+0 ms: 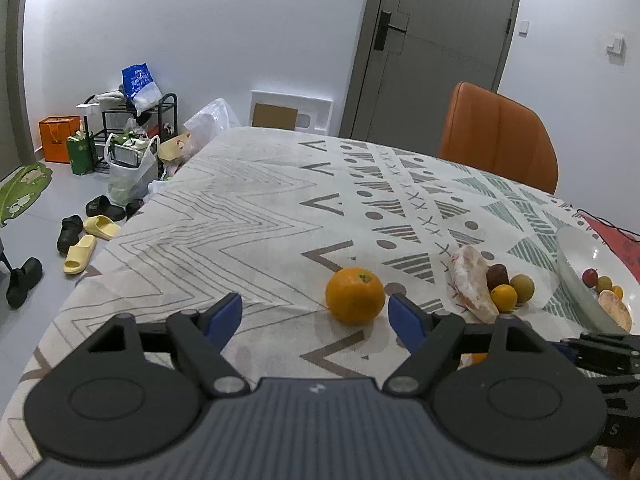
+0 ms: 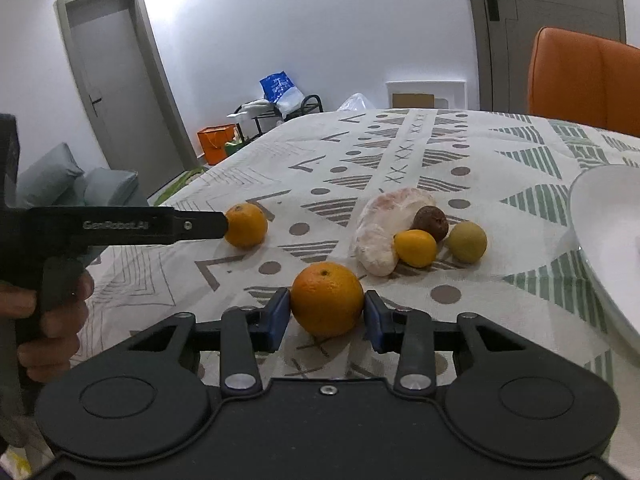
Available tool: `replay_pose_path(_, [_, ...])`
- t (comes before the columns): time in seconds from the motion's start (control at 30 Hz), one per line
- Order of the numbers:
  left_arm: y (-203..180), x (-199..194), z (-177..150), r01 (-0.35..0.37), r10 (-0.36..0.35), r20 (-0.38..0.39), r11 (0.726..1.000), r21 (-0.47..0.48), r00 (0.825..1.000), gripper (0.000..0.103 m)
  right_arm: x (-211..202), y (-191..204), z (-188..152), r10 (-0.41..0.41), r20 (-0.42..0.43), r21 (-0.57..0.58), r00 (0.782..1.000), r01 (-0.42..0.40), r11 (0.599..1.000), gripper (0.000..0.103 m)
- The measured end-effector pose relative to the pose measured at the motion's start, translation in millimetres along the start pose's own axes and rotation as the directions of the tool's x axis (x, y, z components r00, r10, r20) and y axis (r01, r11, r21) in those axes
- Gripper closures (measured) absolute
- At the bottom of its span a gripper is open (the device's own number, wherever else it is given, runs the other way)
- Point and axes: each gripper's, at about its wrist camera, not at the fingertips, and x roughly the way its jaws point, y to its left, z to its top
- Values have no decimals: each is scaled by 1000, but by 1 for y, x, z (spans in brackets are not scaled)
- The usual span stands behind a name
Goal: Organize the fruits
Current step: 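Close the right tool on a large orange while the left tool grasps another large orange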
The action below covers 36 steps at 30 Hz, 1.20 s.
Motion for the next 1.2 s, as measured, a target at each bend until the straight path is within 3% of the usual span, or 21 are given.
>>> replay_pose_path(0.47, [-13, 26, 1, -5, 6, -35, 1000, 29, 999, 29, -18, -23, 4, -52, 34, 34, 998, 51, 998, 66])
replay_pose_path(0.57, [-16, 29, 2, -10, 11, -37, 999, 36, 999, 37, -21, -27, 4, -60, 43, 42, 997, 58, 997, 66])
replay_pose_path(0.6, [-17, 30, 2, -13, 14, -34, 999, 39, 999, 44, -22, -28, 4, -62, 46, 43, 997, 60, 997, 66])
replay_pose_path(0.67, [-17, 30, 2, 6, -5, -29, 999, 33, 1000, 67, -24, -30, 4, -67, 50, 46, 996, 65, 997, 66])
replay_pose_path(1.2, [-48, 4, 11, 77, -78, 16, 995, 59, 997, 67, -54, -46, -1, -99, 116, 84, 988, 90, 992, 66])
